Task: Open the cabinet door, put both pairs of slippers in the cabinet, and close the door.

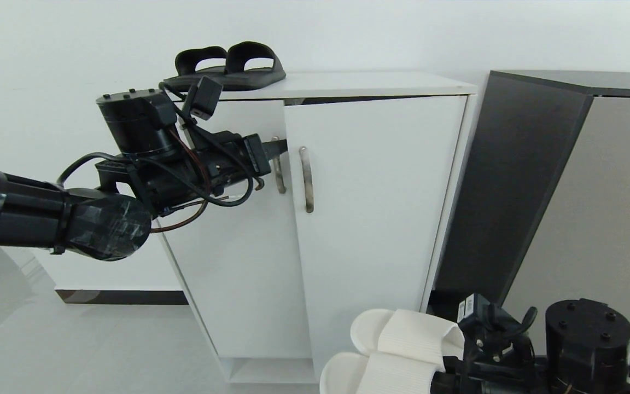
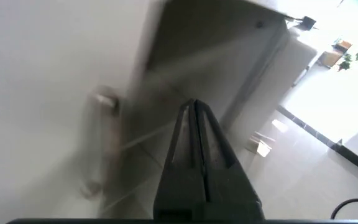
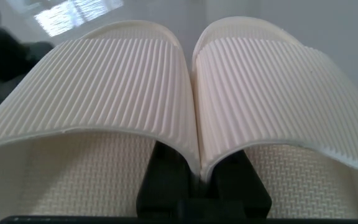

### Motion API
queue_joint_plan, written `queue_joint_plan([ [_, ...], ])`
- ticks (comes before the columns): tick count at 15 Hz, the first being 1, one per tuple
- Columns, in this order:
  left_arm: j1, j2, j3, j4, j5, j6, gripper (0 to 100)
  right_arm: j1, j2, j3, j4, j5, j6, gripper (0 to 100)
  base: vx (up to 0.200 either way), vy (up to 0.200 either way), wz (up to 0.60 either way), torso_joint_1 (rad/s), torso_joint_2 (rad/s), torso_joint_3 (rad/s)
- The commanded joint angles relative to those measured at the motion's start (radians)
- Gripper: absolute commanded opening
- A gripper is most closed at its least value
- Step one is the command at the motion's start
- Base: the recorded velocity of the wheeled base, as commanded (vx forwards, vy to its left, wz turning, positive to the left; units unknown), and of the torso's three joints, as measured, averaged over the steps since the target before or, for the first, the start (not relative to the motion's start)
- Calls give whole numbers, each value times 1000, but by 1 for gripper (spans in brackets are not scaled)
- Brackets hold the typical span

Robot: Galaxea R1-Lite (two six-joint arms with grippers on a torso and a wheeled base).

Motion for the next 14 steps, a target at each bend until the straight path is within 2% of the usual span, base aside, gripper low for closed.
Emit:
queue_joint_plan([
  [1, -44, -18, 51, -36, -2, -1, 0, 0, -19, 31, -6, 41, -16, 0, -200, 0, 0, -2, 2, -2],
  [3, -99, -38, 118, -91, 0, 7, 0, -2, -19, 72, -25, 80, -65, 0, -200, 0, 0, 2, 0, 0],
  [6, -105, -43, 150, -123, 0, 9, 0, -2, -21, 126, -69, 121, -100, 0, -200, 0, 0, -1, 1, 2],
  [9, -99, -38, 184, -143, -2, 6, 0, -2, -19, 214, -186, 213, -108, 0, 0, 0, 0, 0, 0, 0],
  [14, -99, -40, 244, -212, 0, 7, 0, 23, -15, 180, -189, 198, -98, 0, 0, 0, 0, 0, 0, 0],
])
